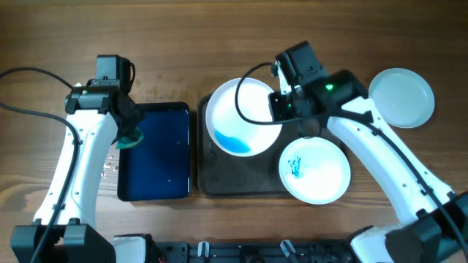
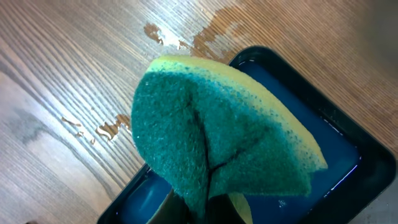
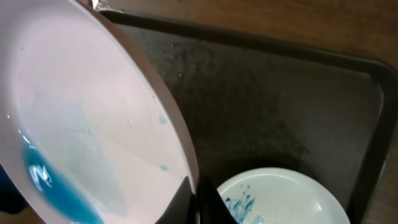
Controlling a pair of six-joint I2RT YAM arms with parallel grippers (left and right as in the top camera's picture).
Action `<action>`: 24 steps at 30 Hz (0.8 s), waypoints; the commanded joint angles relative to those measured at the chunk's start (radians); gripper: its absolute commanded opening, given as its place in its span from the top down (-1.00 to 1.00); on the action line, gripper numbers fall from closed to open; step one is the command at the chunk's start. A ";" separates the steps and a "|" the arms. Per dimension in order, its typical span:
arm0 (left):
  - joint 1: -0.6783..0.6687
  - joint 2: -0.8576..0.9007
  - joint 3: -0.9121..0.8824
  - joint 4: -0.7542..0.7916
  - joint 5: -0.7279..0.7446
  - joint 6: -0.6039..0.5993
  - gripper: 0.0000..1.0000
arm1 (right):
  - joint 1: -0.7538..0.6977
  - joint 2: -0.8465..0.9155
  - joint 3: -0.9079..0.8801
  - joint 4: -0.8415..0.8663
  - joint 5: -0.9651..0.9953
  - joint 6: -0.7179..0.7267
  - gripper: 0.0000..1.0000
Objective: Clean dirty plates on tray and stack at the side
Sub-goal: 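Lift the scrubbed plate with the right gripper toward the basin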
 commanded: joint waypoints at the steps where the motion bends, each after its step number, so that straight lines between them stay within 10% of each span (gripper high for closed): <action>1: 0.032 -0.021 0.022 0.008 0.001 0.034 0.92 | 0.042 0.110 0.110 -0.031 -0.045 -0.036 0.91; 24: 0.528 -0.021 0.021 0.021 0.320 0.096 0.92 | 0.341 0.428 0.521 -0.068 0.187 -0.068 0.91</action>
